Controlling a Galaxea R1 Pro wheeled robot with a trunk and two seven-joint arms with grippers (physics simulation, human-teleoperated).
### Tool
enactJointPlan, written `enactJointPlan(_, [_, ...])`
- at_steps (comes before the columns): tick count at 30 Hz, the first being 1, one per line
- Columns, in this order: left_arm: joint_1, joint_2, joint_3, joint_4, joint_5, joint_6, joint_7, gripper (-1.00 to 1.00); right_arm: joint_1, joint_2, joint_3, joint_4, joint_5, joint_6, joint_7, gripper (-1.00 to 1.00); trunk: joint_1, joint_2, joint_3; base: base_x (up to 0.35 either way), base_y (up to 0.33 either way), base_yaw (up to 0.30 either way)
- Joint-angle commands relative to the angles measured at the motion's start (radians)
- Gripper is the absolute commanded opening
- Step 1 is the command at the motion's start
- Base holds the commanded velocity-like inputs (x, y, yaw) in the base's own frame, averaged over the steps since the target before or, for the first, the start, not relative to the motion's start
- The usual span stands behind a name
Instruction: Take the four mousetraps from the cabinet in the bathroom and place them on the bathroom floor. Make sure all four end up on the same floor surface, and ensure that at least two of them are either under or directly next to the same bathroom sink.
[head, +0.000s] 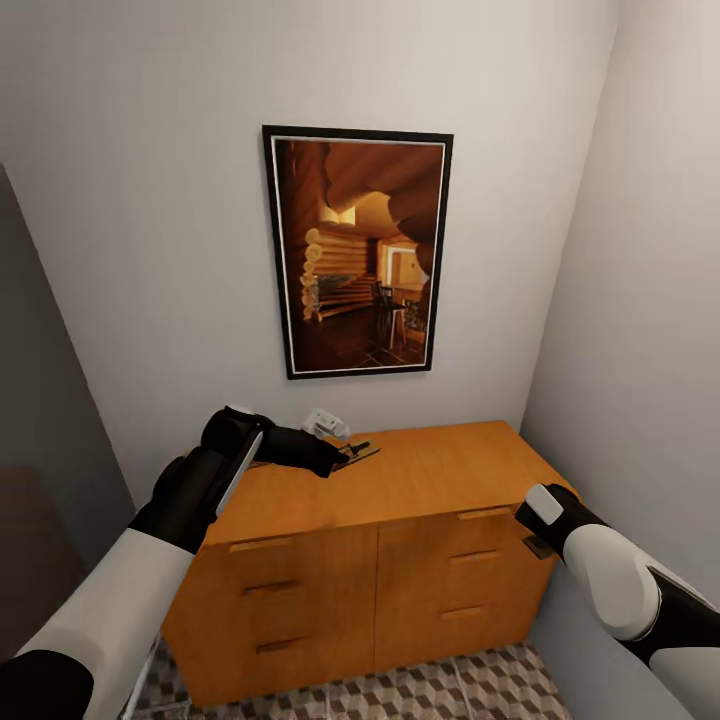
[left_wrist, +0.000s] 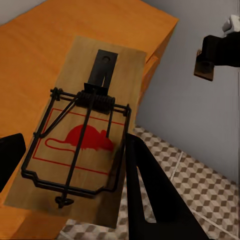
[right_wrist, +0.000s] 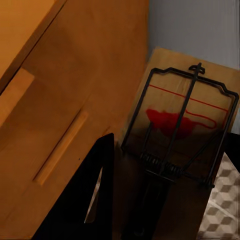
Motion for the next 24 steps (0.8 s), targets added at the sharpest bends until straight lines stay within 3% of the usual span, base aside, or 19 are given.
enactJointPlan(1, [-0.001,0.001,0.0,-0.001,-0.01,0.002,-0.01,-1.0,0.0,0.0,0.006,-0.001,-0.012,0.003,-0.003,-1.0,0.0,-0.001,-0.001,-0.337,0.0,0.0])
enactJointPlan(24, [-0.001,0.002,0.0,-0.001,-0.011,0.002,-0.01,-1.0,0.0,0.0,0.006,-0.001,-0.011,0.003,-0.003,-1.0,0.0,-0.001,-0.001,-0.337,0.0,0.0])
